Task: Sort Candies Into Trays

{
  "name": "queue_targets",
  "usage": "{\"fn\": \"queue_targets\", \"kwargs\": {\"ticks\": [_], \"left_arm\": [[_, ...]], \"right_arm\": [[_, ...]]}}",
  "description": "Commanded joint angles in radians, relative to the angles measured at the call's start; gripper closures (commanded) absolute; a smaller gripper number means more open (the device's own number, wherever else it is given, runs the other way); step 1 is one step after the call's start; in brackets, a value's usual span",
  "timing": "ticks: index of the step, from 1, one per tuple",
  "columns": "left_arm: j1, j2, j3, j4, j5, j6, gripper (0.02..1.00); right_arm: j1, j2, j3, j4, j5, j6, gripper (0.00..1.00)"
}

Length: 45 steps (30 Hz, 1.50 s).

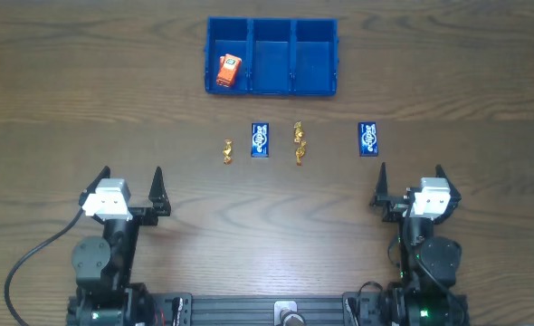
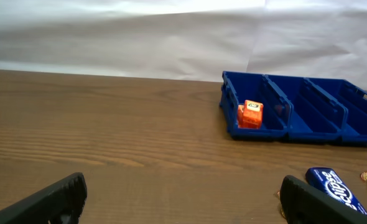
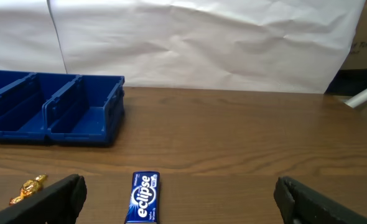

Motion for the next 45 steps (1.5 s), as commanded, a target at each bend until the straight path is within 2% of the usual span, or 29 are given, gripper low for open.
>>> {"fn": "queue_targets", "kwargs": {"ticks": [1, 10, 15, 17, 19, 22, 25, 29, 33, 38, 45], "left_arm": [[0.003, -0.010, -0.018, -0.038, 0.021, 0.007, 0.020], [0.003, -0.010, -0.018, -0.038, 0.021, 0.007, 0.023], [0.003, -0.010, -0.018, -0.038, 0.021, 0.007, 0.020], [0.003, -0.010, -0.018, -0.038, 0.021, 0.007, 0.020], [0.003, -0.010, -0.018, -0.038, 0.021, 0.007, 0.020], [0.003, -0.010, -0.018, -0.038, 0.021, 0.007, 0.020], [0.003, -0.010, -0.018, -0.038, 0.021, 0.007, 0.020], [0.003, -0.010, -0.018, -0.038, 0.021, 0.007, 0.020], [0.003, -0.010, -0.018, -0.038, 0.021, 0.007, 0.020], [0.003, -0.010, -0.018, -0.038, 0.021, 0.007, 0.023], [0.003, -0.010, -0.018, -0.038, 0.021, 0.007, 0.020]], "right_arm": [[-0.006, -0.005, -0.002, -0.003, -0.002, -0.011, 0.001], [-0.006, -0.001, -0.002, -0.003, -0.002, -0.011, 0.001], [-0.006, 0.165, 0.073, 0.058, 0.004, 0.025, 0.001], [-0.006, 0.291, 0.176, 0.031, -0.029, 0.029, 0.001], [-0.006, 0.430, 0.319, -0.023, -0.067, 0.029, 0.003], [-0.006, 0.610, 0.541, -0.150, -0.081, 0.030, 0.003], [-0.006, 0.780, 0.769, -0.346, -0.083, 0.053, 0.001], [-0.006, 1.083, 1.110, -0.714, -0.122, 0.053, 0.001], [-0.005, 1.326, 1.275, -0.930, -0.122, 0.096, 0.001], [0.011, 1.558, 1.293, -1.017, -0.132, 0.124, 0.001], [0.080, 1.744, 1.293, -0.960, -0.082, 0.124, 0.001]]}}
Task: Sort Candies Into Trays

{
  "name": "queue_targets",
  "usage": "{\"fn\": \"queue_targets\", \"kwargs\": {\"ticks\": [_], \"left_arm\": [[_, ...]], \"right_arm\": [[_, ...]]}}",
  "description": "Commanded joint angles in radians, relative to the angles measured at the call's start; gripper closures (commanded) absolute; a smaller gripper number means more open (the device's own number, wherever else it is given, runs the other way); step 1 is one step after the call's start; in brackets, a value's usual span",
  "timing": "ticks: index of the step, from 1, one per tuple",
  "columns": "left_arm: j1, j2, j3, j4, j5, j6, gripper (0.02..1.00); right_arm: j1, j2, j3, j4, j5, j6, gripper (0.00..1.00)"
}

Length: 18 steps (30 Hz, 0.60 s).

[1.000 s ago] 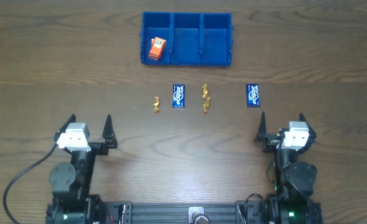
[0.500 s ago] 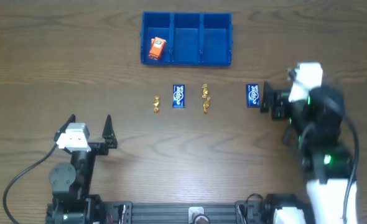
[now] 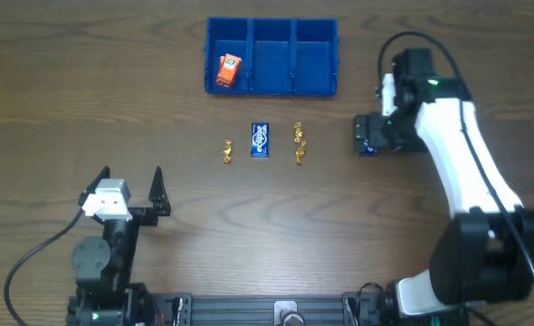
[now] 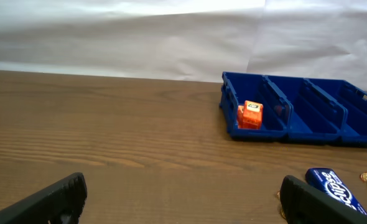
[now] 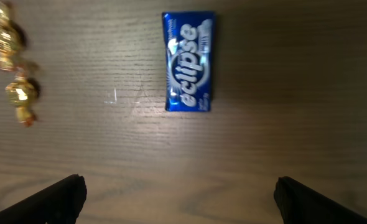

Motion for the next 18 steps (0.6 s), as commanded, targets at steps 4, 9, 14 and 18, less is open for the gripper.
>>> {"fn": "queue_targets", "kwargs": {"ticks": [4, 9, 14, 18], "left_arm": [[0.003, -0.006, -0.019, -0.035, 0.021, 0.007, 0.020], [0.003, -0.006, -0.019, -0.035, 0.021, 0.007, 0.020], [0.003, -0.006, -0.019, -0.035, 0.021, 0.007, 0.020], [0.003, -0.006, -0.019, -0.035, 0.021, 0.007, 0.020]], "right_arm": [[0.046, 0.143, 0.016, 0.089, 0.078, 0.016, 0.001], [0.045, 0.183, 0.014, 0.145, 0.108, 0.015, 0.001], [0.036, 0.227, 0.014, 0.210, 0.111, 0.013, 0.001], [0.029, 0.259, 0.014, 0.248, 0.112, 0.011, 0.009]]}}
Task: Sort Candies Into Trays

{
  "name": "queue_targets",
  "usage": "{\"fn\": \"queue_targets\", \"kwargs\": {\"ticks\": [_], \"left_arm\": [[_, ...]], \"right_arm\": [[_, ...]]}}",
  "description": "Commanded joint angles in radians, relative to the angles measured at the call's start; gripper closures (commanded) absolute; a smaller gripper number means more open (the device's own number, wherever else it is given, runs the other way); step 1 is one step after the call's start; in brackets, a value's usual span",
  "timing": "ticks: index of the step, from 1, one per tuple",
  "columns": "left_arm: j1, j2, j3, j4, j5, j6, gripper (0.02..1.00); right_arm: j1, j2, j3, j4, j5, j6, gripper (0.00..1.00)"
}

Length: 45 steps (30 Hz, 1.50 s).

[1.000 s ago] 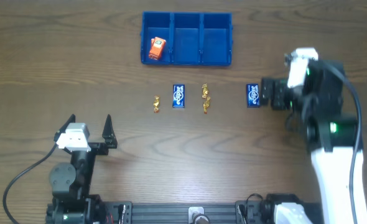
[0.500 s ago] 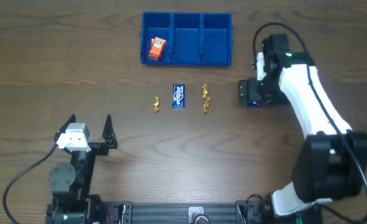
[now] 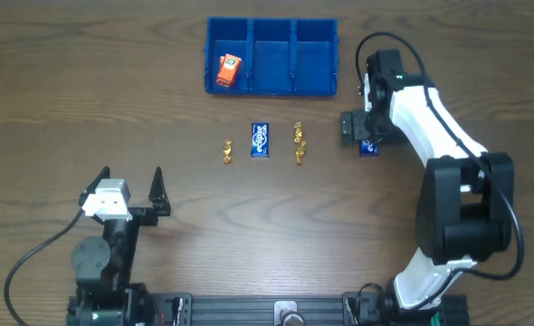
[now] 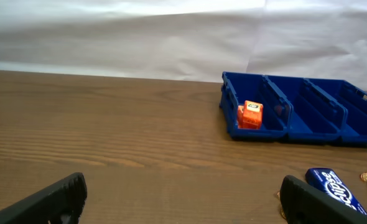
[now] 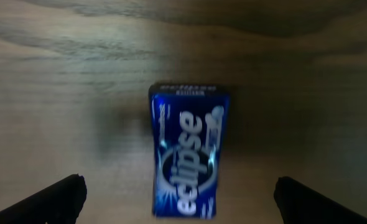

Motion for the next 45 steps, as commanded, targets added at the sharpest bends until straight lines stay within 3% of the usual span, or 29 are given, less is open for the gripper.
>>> {"fn": "queue_targets", "kwargs": {"ticks": [1, 28, 41, 45], "left_arm": [[0.003, -0.006, -0.019, -0.035, 0.021, 0.007, 0.020], [0.003, -0.006, -0.019, -0.035, 0.021, 0.007, 0.020], [0.003, -0.006, -0.019, -0.035, 0.021, 0.007, 0.020], [0.003, -0.006, -0.019, -0.035, 0.021, 0.007, 0.020]], "right_arm": [[-0.011, 0.044, 0.012, 0.036, 0.017, 0.010, 0.025], [-0.017, 0.092, -0.021, 0.082, -0.002, 0.009, 0.176], [-0.016, 0.096, -0.021, 0.084, -0.014, 0.010, 0.527], [-0.016, 0.096, -0.021, 0.082, -0.015, 0.010, 0.704]]}}
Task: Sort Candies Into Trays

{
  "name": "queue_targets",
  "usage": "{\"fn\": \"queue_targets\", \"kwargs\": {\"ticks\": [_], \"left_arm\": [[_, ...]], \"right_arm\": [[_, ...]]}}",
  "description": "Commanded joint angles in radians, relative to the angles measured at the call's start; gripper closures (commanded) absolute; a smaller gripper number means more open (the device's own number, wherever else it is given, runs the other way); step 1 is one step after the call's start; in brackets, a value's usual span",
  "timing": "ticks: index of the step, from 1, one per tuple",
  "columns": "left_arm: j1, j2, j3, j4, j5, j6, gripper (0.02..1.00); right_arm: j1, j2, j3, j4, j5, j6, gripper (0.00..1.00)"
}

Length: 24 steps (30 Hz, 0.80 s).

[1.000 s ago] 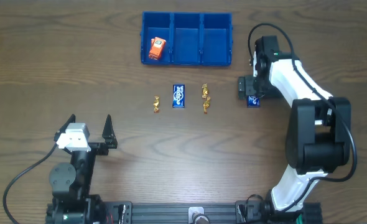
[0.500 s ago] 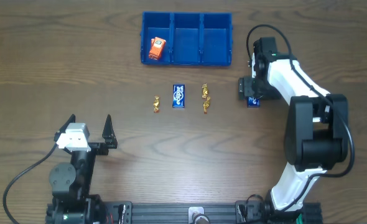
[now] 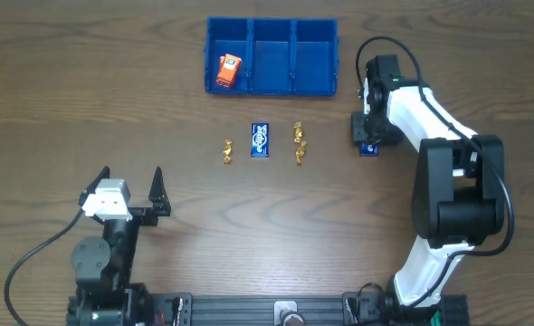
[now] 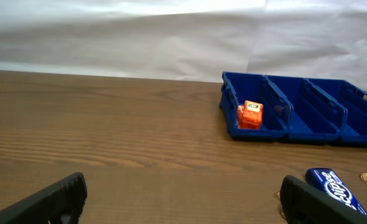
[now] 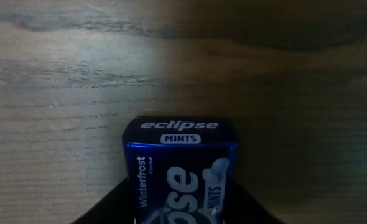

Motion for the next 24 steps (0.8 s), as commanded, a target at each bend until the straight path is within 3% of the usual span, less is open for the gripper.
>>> {"fn": "queue_targets", "kwargs": {"ticks": [1, 6, 11, 15, 21, 24], "left_arm": [[0.003, -0.006, -0.019, -0.035, 0.021, 0.007, 0.020], [0.003, -0.006, -0.019, -0.035, 0.021, 0.007, 0.020], [0.003, -0.006, -0.019, -0.035, 0.021, 0.007, 0.020], [0.003, -0.006, -0.019, -0.035, 0.021, 0.007, 0.020], [0.003, -0.006, -0.019, -0.035, 0.021, 0.007, 0.020], [0.003, -0.006, -0.019, -0.035, 0.021, 0.007, 0.020]], "right_arm": [[0.004, 0.018, -0.005, 0.001, -0.008, -0.002, 0.761], [0.017, -0.023, 0.044, -0.051, -0.013, -0.002, 0.961], [0.084, -0.149, 0.246, -0.185, -0.006, 0.008, 0.965], [0.190, -0.161, 0.466, -0.242, 0.085, 0.065, 0.965], [0.336, -0.153, 0.581, -0.058, 0.175, 0.138, 0.965], [0.377, -0.106, 0.581, 0.061, 0.179, 0.145, 0.965]]}}
